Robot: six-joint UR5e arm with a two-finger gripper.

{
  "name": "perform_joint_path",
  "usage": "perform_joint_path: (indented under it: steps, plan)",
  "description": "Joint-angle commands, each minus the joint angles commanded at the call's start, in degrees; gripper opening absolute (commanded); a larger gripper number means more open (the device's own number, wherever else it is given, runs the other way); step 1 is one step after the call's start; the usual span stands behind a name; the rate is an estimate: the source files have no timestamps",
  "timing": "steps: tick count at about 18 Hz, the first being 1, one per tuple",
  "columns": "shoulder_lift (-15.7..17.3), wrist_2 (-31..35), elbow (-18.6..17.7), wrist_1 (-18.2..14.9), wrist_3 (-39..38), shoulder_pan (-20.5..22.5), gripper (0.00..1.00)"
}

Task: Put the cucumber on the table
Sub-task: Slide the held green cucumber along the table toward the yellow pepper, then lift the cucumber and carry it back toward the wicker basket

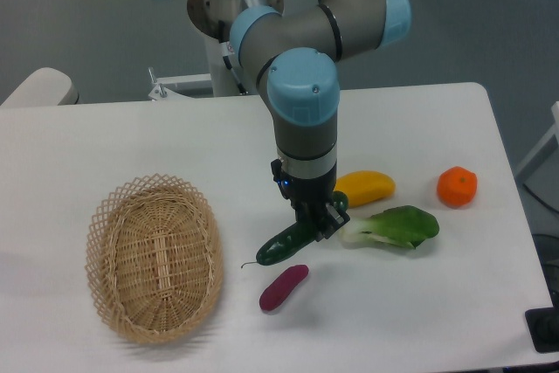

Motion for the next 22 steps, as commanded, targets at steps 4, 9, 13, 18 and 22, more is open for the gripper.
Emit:
perform_joint_path:
  steps: [4, 9, 13, 18, 22]
  plan:
    - [-0.2, -0.2, 0.3, 0.0, 0.1, 0.4, 0.25]
    - [-0.1, 0.2, -0.4, -0.2, 2.2, 1.6, 0.25]
    - [0.1, 0.3, -3.8, 0.3, 7.3, 4.0, 0.25]
    - [2.3, 0.3, -10.4, 2.4, 10.6, 4.5, 0.25]
    - [4.6, 0.4, -16.1, 3.7, 9.4, 4.2, 0.25]
